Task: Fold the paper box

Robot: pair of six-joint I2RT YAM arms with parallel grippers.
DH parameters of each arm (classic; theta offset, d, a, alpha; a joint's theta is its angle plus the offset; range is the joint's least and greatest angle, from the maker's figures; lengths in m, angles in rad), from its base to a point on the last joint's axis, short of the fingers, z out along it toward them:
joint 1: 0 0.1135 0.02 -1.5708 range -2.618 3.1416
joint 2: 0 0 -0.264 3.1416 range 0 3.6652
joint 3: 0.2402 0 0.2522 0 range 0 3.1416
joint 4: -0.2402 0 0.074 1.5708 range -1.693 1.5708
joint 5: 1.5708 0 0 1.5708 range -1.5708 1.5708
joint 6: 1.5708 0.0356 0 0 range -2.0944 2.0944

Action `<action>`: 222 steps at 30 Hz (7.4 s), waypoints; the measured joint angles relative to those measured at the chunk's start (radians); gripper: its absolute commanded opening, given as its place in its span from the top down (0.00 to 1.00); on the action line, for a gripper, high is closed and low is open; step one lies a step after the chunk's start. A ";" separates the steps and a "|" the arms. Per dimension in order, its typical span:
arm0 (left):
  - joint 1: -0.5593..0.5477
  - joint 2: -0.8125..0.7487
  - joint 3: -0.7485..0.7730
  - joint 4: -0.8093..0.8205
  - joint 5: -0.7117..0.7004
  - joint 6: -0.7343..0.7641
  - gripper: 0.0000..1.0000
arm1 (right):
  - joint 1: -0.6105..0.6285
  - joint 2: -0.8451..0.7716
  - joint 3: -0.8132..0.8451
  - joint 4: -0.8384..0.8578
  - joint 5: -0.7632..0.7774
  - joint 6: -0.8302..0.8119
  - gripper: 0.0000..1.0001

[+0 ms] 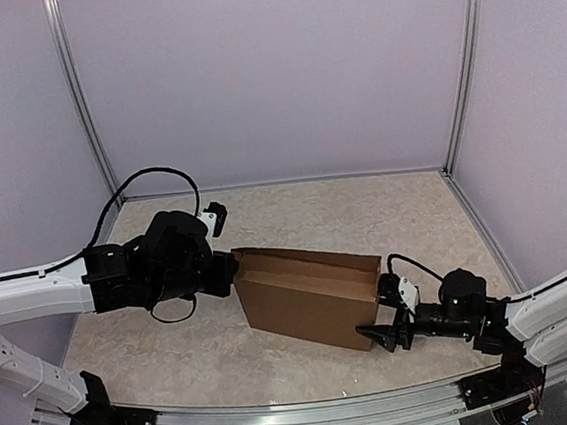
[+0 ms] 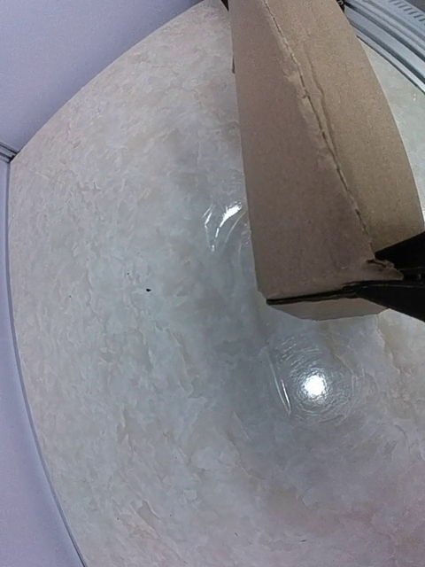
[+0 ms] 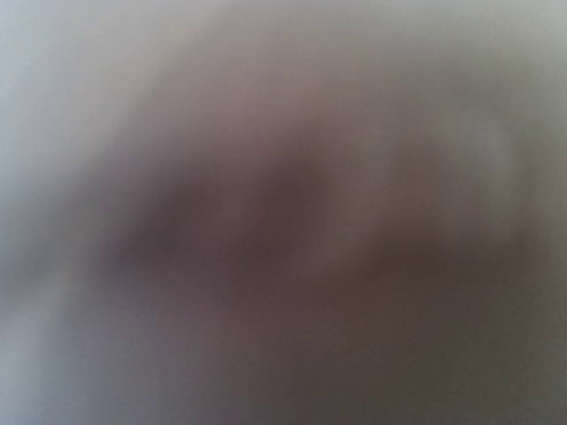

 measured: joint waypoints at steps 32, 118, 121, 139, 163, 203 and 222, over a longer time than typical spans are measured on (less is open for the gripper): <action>-0.050 0.032 0.046 -0.062 -0.069 -0.189 1.00 | 0.000 -0.574 0.292 -0.743 0.177 0.396 0.40; 0.001 -0.291 -0.025 -0.105 0.300 -0.109 0.40 | 0.048 -0.244 0.467 -0.840 0.346 0.457 0.98; 0.051 -0.286 -0.017 -0.090 0.328 -0.090 0.53 | 0.054 -0.238 0.472 -0.841 0.351 0.454 0.98; 0.163 -0.116 0.027 0.017 0.495 -0.046 1.00 | 0.073 -0.242 0.478 -0.851 0.378 0.454 0.98; 0.163 -0.150 -0.219 0.271 0.556 -0.122 1.00 | 0.085 -0.161 0.634 -0.997 0.344 0.426 0.85; 0.162 -0.131 -0.258 0.368 0.554 -0.131 1.00 | 0.166 0.226 0.823 -0.803 0.304 0.373 1.00; 0.156 -0.147 -0.148 0.190 0.528 -0.073 0.56 | 0.191 0.188 0.789 -0.769 0.299 0.420 1.00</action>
